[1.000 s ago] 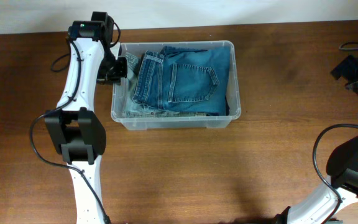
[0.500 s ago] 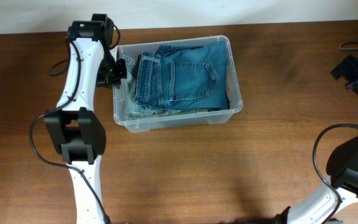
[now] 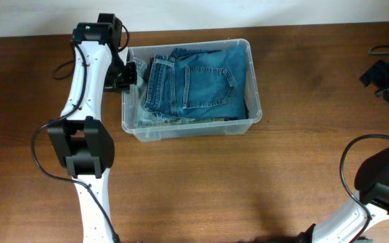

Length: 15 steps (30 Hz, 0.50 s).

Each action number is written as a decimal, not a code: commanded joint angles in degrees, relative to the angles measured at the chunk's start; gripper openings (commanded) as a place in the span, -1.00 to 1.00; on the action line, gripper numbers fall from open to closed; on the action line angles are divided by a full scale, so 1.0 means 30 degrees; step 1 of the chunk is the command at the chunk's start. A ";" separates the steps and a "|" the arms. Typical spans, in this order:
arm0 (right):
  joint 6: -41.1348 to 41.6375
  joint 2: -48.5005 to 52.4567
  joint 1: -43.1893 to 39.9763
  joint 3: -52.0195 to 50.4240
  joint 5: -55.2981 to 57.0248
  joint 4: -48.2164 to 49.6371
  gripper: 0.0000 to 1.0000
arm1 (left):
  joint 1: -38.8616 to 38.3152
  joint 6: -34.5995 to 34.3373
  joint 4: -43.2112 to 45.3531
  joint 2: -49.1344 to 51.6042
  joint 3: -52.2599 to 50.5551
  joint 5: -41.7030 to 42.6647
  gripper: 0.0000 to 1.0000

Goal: Pack container

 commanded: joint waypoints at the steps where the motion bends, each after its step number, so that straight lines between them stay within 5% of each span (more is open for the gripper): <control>1: 0.0109 0.0175 -0.0022 -0.0066 0.0233 0.0000 0.97 | 0.0408 0.0743 0.0466 0.0488 0.0211 -0.0903 -0.88; 8: 0.0109 0.0175 -0.0022 -0.0066 0.0233 0.0007 0.97 | 0.0408 0.1100 0.0605 0.0488 0.0211 -0.0867 -0.86; 15: 0.0109 0.0175 -0.0022 -0.0066 0.0233 0.0007 0.97 | 0.0415 0.1093 -0.0044 0.0423 0.0903 -0.0860 -0.46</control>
